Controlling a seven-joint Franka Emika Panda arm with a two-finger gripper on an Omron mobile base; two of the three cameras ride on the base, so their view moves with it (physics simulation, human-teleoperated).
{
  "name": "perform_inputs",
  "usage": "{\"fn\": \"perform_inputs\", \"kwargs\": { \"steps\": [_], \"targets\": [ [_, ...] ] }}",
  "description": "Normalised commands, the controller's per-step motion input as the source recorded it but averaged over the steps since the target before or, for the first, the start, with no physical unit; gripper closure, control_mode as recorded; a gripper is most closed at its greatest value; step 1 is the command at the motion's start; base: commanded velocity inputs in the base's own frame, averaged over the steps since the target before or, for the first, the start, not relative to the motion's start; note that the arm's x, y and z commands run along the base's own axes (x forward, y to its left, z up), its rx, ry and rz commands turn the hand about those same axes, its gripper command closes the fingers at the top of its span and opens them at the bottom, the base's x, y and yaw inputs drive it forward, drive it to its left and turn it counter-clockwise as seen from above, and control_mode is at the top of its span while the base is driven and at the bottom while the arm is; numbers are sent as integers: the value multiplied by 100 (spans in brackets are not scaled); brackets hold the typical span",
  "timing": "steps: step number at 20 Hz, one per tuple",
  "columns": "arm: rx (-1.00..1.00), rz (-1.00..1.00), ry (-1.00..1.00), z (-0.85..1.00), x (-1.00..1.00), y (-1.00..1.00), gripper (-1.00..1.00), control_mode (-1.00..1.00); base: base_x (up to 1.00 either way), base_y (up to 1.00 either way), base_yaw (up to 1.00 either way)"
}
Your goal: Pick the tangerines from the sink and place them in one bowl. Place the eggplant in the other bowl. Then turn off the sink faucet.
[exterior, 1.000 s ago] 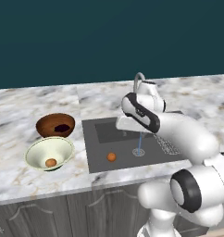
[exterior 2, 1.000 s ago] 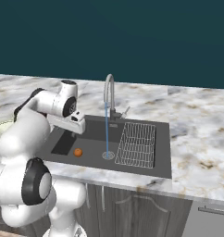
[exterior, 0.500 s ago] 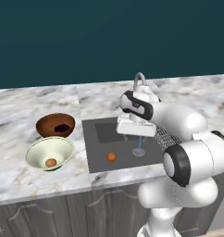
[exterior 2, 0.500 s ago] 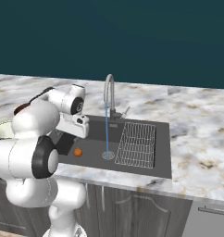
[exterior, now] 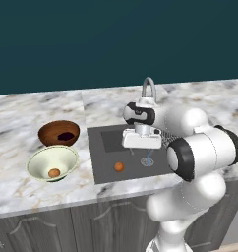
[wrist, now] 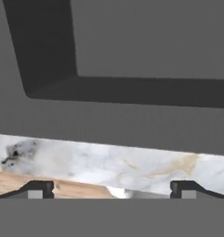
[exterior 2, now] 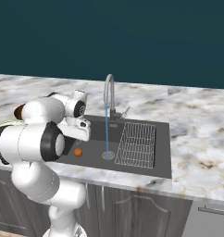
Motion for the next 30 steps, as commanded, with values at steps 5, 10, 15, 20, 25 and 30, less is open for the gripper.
{"fn": "perform_inputs", "kwargs": {
  "steps": [5, 10, 15, 20, 25, 30],
  "targets": [
    [5, 7, -1, -23, 24, 0, -100, -100, 0, 0, 0],
    [6, 7, 0, -26, 27, 0, -100, -100, 0, 0, 0],
    [7, 6, 0, -25, 25, 3, -100, -100, 0, 0, 0],
    [2, 4, 0, -26, 14, 12, -100, -100, 0, 0, 0],
    [0, 4, -1, -30, 2, 14, -100, -100, 0, 0, 0],
    [0, 4, -4, -32, 9, 5, -100, -100, 0, 0, 0]
  ]
}}
